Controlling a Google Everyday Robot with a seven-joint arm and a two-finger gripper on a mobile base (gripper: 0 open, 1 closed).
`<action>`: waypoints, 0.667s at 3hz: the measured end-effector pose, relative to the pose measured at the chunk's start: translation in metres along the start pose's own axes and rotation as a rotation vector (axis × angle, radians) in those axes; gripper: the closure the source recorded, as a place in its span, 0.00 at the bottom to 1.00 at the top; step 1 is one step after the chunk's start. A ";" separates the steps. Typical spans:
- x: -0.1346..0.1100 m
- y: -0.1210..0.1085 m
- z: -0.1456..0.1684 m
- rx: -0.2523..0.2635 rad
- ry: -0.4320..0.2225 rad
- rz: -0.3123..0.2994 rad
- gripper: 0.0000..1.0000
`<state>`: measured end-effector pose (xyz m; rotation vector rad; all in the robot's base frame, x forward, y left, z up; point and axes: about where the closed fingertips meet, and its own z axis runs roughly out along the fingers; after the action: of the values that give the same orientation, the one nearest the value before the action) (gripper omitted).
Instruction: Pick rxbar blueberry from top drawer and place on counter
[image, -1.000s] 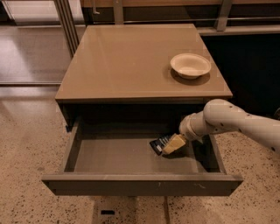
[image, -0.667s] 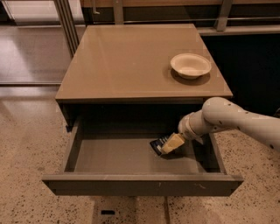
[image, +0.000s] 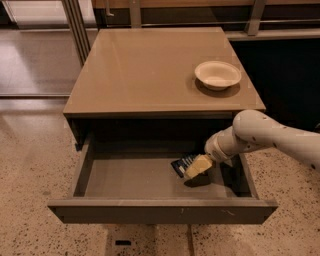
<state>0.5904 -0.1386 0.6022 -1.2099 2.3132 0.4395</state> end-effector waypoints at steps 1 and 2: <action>0.005 0.001 0.004 0.011 0.004 -0.020 0.00; 0.010 0.001 0.011 0.006 0.016 -0.032 0.00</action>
Offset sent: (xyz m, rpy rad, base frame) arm -0.0016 -0.0032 -0.0247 -0.0397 -0.0068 0.0374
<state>0.5877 -0.1390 0.5873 -1.2508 2.3033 0.4128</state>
